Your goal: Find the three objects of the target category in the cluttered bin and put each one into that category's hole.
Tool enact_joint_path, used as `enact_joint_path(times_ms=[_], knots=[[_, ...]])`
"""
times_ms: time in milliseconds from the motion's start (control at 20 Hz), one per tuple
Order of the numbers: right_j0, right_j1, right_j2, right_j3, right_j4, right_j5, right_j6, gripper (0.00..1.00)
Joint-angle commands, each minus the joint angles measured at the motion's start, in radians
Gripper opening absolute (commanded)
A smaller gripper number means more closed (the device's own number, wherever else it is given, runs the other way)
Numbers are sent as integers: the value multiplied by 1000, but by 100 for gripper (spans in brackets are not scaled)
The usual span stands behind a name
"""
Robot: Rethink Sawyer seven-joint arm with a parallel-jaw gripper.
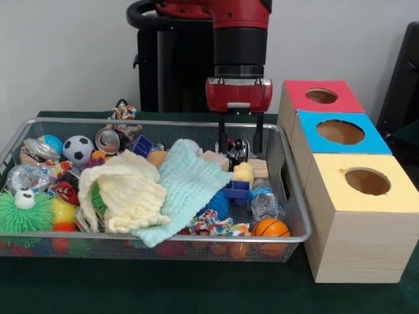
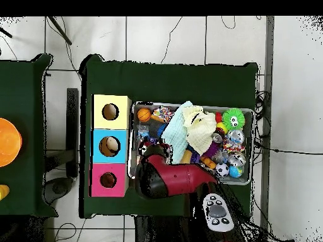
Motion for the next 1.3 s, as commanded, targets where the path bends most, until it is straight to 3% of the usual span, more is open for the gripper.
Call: enact_joint_path(times_ms=[50, 750, 1300], knots=[[17, 55, -19, -107, 34, -86, 130, 100], [76, 132, -74, -144, 88, -148, 152, 100], [79, 214, -66, -108, 124, -238, 185, 100]])
